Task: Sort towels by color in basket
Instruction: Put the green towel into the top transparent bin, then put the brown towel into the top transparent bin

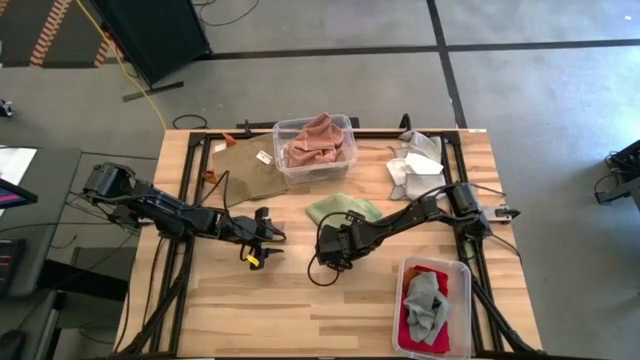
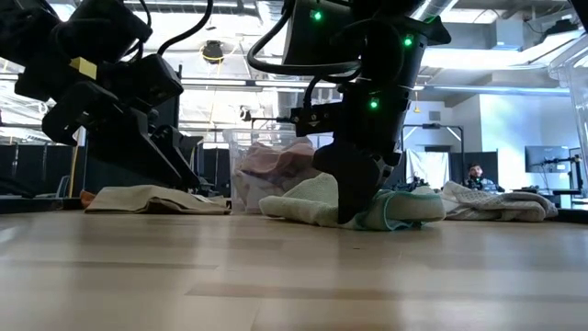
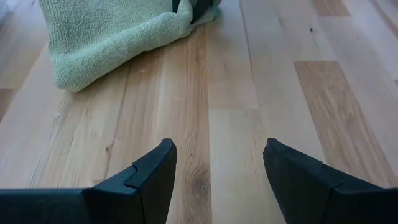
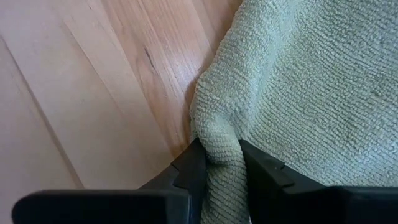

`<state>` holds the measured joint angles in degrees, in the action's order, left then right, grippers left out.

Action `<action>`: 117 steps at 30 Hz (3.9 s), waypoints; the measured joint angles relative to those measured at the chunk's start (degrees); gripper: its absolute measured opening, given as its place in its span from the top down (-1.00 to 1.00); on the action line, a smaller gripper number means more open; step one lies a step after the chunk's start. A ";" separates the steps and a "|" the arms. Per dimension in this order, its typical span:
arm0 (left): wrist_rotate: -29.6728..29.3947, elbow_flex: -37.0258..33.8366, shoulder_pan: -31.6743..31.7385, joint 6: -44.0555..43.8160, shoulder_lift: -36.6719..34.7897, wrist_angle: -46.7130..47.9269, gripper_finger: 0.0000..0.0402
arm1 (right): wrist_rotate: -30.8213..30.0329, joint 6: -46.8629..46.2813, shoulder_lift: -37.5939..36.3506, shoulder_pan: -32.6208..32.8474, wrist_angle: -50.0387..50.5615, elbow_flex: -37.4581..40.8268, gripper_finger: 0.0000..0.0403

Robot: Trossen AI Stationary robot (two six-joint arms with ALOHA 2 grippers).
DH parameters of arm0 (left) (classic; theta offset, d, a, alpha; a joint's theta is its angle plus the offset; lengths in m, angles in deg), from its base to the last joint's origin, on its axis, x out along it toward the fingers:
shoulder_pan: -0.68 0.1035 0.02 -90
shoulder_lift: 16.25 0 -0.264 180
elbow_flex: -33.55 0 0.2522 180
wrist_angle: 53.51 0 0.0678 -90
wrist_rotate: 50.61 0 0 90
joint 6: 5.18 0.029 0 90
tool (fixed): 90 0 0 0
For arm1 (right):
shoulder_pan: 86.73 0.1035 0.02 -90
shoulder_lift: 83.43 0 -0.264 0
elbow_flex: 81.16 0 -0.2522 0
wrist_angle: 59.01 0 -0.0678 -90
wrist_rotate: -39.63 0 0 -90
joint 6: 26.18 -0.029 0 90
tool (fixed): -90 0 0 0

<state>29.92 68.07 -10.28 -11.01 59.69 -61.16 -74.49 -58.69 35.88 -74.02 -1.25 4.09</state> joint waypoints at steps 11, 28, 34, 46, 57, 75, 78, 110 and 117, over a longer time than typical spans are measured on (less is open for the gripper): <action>-0.02 0.00 -0.02 -0.01 0.00 -0.02 -0.15 | 0.00 0.20 0.00 0.00 0.05 0.02 0.76; -0.07 0.00 0.00 0.23 0.02 -0.03 -0.15 | -1.50 1.21 -4.87 2.47 1.05 0.17 0.85; -0.35 0.00 0.00 0.67 0.00 -0.17 -0.15 | -6.45 3.56 -11.97 4.85 0.78 0.15 0.85; -0.33 -0.02 0.00 1.69 0.02 -1.41 -0.15 | -17.46 15.34 -27.03 5.69 -1.61 0.09 0.85; -0.22 -0.02 0.00 1.52 0.02 -1.22 -0.15 | -18.07 39.65 -36.27 -8.02 -18.45 0.04 0.85; -1.53 -0.02 0.08 2.11 0.02 -1.02 -0.15 | 14.93 44.26 -26.60 -36.52 -33.71 -0.01 0.85; -1.58 -0.02 0.07 1.51 0.02 -0.21 -0.15 | 19.37 43.11 -22.96 -38.13 -34.49 -0.04 0.85; -13.48 11.97 0.04 0.66 -7.86 33.21 -0.15 | 30.34 35.94 -20.33 -40.32 -33.08 -0.02 -0.01; -31.41 14.97 1.16 1.66 -17.34 47.96 -0.15 | 30.34 36.00 -29.00 -36.30 -31.30 -0.02 -0.30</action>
<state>-1.49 83.04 -9.12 -9.36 42.35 -13.20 -44.16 -22.69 6.88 -110.32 -32.54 4.07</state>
